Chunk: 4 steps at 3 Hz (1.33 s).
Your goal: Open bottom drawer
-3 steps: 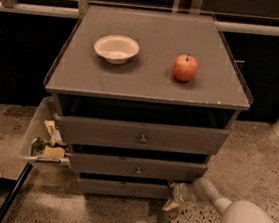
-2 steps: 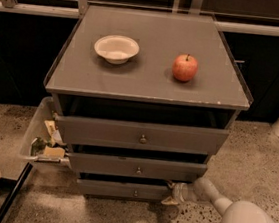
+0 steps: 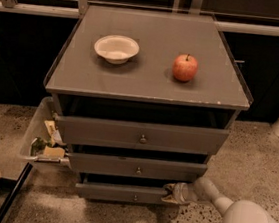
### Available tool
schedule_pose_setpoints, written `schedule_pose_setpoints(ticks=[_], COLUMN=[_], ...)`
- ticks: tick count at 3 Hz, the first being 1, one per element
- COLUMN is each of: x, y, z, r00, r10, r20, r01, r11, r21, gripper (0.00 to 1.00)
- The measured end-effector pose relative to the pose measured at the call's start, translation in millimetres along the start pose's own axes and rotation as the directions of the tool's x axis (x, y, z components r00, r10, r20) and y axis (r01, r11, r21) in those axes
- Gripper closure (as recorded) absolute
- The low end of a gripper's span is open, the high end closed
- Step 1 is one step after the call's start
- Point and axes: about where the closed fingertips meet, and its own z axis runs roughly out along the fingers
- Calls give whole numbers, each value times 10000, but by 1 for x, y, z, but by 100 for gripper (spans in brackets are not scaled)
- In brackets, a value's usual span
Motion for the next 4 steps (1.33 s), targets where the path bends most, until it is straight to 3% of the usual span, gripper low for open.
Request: schedule_pose_setpoints(ticks=[1,3,4], x=[0,-1,8], y=[0,-1,16], z=[0,0,-3], r00=[10000,10000,9989], r10=[0,54,449], r20=[0,43,143], r01=[0,-54,-440], r11=[10000,10000,9976], r21=[0,-77,-541], gripper=[85,39,42])
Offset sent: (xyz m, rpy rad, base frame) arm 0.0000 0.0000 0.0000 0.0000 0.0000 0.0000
